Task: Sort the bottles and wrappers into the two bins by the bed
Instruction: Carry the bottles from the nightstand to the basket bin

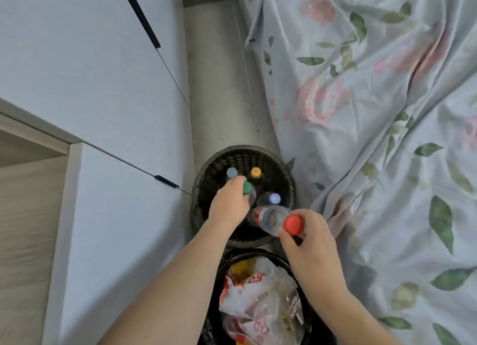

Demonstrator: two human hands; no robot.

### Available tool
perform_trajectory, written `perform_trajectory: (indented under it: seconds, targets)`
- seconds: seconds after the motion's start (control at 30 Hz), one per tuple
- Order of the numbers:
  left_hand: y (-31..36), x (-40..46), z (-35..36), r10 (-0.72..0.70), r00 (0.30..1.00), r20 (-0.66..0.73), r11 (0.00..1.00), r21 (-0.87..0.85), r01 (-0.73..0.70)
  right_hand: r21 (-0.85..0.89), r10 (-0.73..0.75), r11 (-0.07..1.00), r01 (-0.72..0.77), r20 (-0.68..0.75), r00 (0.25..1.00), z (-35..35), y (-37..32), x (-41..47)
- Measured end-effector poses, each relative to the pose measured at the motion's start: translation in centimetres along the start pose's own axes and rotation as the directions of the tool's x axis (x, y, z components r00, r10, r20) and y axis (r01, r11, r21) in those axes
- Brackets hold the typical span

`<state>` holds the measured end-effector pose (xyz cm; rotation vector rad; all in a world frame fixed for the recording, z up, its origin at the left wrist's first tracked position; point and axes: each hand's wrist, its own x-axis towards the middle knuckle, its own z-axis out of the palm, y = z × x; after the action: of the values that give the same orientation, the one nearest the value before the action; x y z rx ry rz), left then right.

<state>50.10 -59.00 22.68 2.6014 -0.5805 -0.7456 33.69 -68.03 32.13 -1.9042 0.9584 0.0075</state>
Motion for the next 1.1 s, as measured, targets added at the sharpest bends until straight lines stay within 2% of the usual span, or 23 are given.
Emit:
perform_trajectory:
  seconds: [0.13,0.43,0.57,0.67,0.77,0.9,1.1]
  targets:
    - [-1.2,2.0,2.7,-0.001,0.999,0.034,0.995,0.101,-0.002,-0.066,-0.063,0.996,0.063,0.005,0.998,0.5,1.0,0.9]
    - [-3.5,5.6,7.5,-0.103,0.981,0.166,0.968,0.244,0.06,-0.124,-0.163,0.979,0.161,-0.001,0.987,1.2,2.6,3.0]
    - [-4.7,5.6,7.9,-0.13,0.982,0.139,0.966,0.243,0.093,-0.112,-0.191,0.976,0.189,-0.004,0.982,1.0,3.0,3.1]
    - [-5.3,4.2,7.2,-0.095,0.989,0.109,0.981,0.181,0.074,-0.109,-0.187,0.977,0.185,-0.004,0.982,0.8,3.1,3.0]
    - [-5.6,1.7,5.4,0.02,0.992,0.126,0.993,0.11,-0.034,-0.121,-0.16,0.98,0.16,0.01,0.987,0.4,2.4,2.7]
    - [-6.7,-2.0,2.1,0.059,0.97,0.236,0.976,0.19,-0.105,-0.164,-0.132,0.976,0.144,0.083,0.988,0.5,1.0,1.8]
    - [-7.6,-3.4,-0.7,0.081,0.973,0.217,0.963,0.234,-0.132,-0.209,-0.164,0.959,0.193,0.146,0.975,2.6,-1.3,1.3]
